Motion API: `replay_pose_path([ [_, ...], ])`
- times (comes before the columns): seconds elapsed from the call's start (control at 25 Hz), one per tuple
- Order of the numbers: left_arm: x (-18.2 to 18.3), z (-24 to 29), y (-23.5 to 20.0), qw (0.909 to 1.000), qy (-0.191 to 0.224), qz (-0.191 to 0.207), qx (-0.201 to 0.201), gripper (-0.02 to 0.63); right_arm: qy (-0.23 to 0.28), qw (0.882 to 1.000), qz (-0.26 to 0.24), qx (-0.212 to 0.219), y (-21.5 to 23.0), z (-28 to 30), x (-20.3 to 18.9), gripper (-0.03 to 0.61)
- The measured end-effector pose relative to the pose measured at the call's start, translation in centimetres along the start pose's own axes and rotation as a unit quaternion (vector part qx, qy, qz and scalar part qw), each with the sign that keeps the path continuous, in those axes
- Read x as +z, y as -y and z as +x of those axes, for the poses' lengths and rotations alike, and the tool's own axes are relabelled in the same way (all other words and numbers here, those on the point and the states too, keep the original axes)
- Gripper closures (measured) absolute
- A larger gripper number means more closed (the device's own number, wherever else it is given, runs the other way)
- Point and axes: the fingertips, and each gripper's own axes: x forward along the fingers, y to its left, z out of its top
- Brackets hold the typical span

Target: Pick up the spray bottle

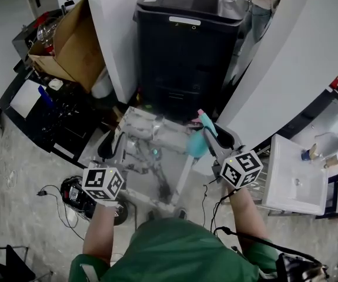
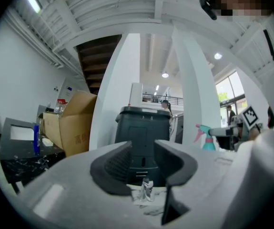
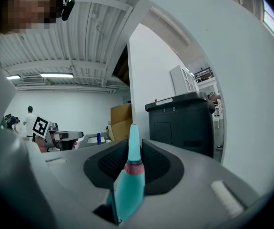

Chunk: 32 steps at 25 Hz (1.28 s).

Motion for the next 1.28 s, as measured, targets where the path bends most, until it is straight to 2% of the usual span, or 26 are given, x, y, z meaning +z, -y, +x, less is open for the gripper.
replay_pose_path([
  [0.2, 0.5, -0.4, -0.8, 0.9999, 0.008, 0.002, 0.010, 0.474, 0.002, 1.000, -0.001, -0.001, 0.2, -0.2, 0.0, 0.489],
  [1.28, -0.8, -0.6, -0.5, 0.9999, -0.006, -0.010, 0.005, 0.474, 0.006, 1.000, -0.010, 0.000, -0.4, -0.2, 0.1, 0.489],
])
